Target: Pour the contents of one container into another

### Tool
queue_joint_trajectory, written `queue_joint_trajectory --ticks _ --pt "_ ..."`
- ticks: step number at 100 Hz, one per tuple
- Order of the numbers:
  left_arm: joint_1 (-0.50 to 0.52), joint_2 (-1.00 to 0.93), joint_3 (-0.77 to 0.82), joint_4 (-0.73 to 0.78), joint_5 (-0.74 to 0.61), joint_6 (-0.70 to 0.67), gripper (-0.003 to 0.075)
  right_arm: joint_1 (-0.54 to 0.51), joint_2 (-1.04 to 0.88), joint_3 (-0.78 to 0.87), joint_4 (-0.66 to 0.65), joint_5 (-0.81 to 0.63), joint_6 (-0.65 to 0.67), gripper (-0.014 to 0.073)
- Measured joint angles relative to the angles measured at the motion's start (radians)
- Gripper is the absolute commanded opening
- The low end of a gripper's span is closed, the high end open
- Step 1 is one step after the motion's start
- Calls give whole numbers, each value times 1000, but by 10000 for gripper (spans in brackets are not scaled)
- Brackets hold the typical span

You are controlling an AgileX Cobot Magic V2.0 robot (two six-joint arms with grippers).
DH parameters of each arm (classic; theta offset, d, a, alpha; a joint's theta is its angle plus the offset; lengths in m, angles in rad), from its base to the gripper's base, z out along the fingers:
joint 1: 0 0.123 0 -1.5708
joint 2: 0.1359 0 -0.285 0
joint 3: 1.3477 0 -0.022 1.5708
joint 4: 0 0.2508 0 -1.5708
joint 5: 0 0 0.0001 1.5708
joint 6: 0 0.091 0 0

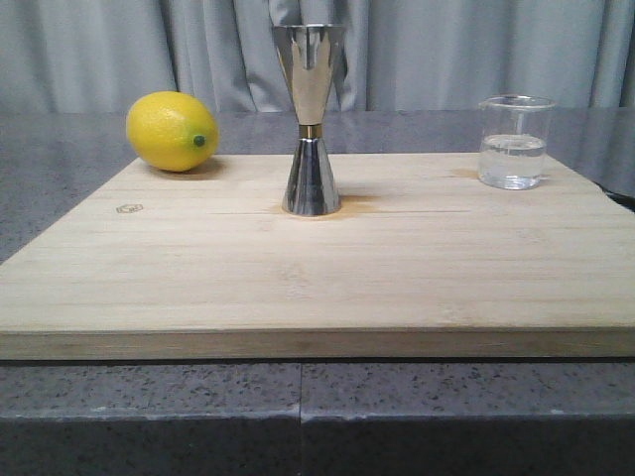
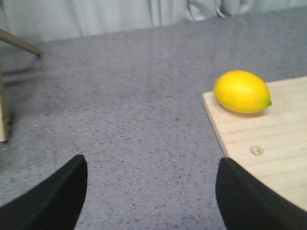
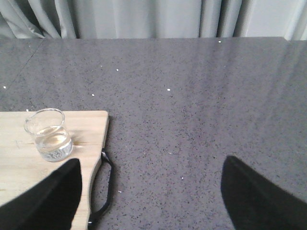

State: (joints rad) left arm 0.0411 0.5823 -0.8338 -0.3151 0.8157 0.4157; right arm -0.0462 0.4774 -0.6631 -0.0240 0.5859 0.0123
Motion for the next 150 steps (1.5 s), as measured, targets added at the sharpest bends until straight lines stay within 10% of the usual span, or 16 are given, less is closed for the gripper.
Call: queue_joint_trajectory --ticks 82,150 --pt "0 636 26 -1011 210 1214 504 0 70 -1 2 6 0 554" --pt "-100 901 70 -1320 350 1685 504 0 70 -1 3 -9 0 554"
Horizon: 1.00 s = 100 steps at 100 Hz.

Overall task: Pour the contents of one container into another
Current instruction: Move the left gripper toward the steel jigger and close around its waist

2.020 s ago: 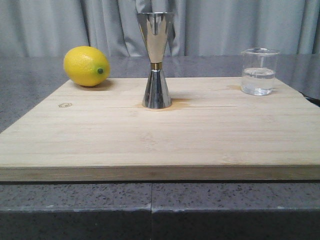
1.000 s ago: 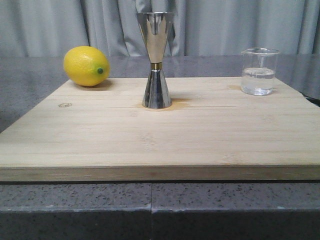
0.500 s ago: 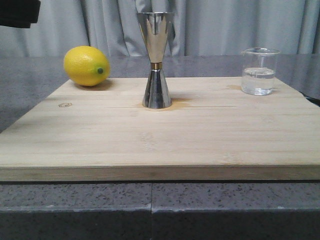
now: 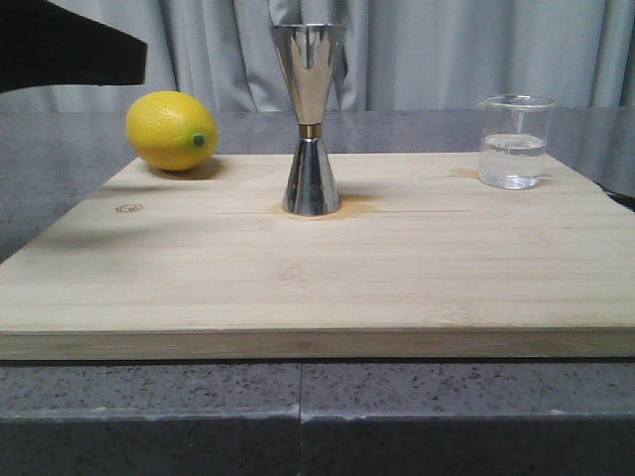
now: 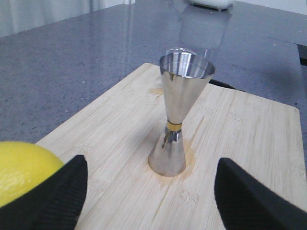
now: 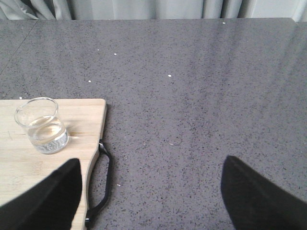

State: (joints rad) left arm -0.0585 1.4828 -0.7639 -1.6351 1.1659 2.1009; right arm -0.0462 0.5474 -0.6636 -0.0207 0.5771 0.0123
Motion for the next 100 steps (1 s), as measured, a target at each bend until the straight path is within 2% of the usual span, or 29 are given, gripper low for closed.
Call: queue_joint_trajectory --ticks 21,56,100 --pt "-107 91 -2 -117 -4 121 504 0 0 0 0 0 0 554" --pt "-251 238 -107 -133 -6 150 504 0 0 0 0 0 0 554" --pt "-310 365 -234 -137 -8 150 503 0 0 0 0 0 0 554"
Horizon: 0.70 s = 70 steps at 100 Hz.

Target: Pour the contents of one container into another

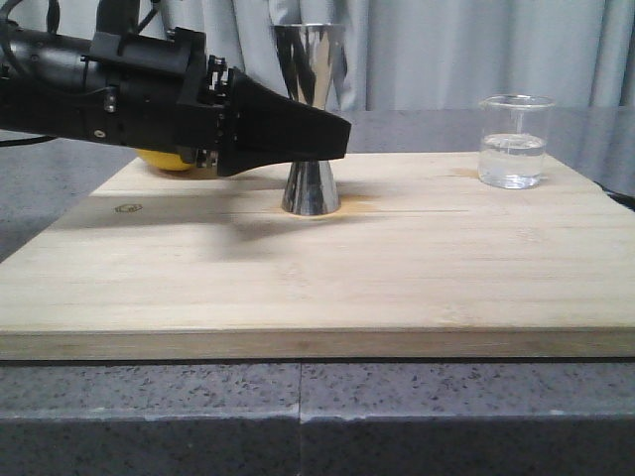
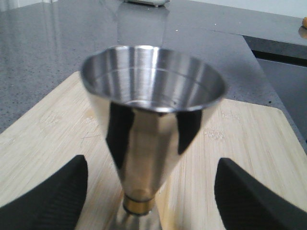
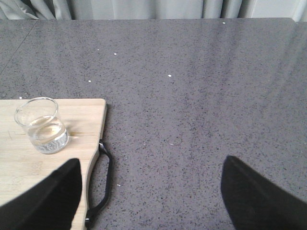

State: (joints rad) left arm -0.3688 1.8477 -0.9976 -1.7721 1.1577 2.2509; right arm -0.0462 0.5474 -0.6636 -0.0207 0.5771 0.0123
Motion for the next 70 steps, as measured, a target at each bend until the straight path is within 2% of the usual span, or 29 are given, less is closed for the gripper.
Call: queue_joint_trajectory --ticks 17,43,70 --pt "0 2 -2 0 0 0 470 0 0 0 0 0 0 554" --pt "0 2 -2 0 0 0 300 0 0 0 0 0 0 554" --pt "0 2 -4 0 0 0 170 0 0 0 0 0 0 554"
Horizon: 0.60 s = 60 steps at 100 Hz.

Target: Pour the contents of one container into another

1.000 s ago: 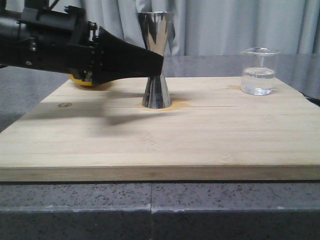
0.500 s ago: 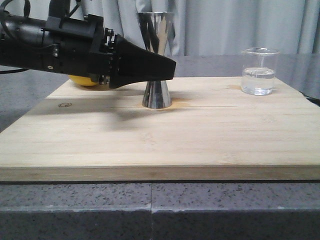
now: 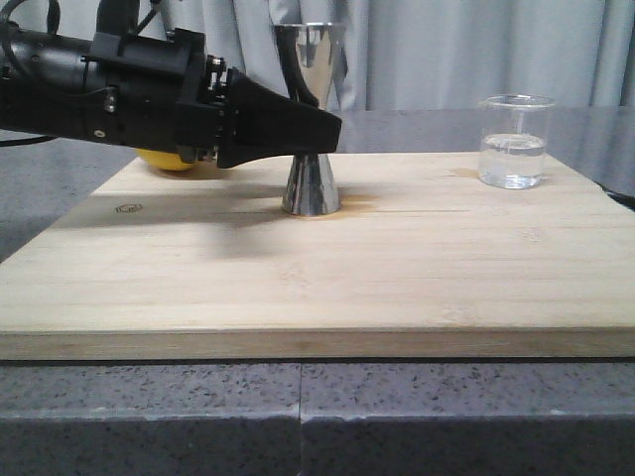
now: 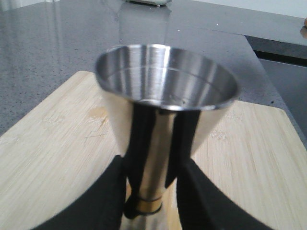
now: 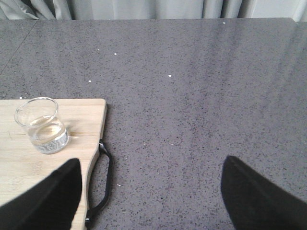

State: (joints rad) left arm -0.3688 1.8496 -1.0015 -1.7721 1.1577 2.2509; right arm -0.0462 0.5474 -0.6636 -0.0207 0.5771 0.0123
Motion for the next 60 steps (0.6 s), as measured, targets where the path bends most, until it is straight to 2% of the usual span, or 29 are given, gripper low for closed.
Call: queue_joint_trajectory --ticks 43,60 --pt "0 0 0 0 -2 7 62 0 0 0 0 0 0 554" --pt "0 0 0 0 -2 16 60 0 0 0 4 -9 0 554"
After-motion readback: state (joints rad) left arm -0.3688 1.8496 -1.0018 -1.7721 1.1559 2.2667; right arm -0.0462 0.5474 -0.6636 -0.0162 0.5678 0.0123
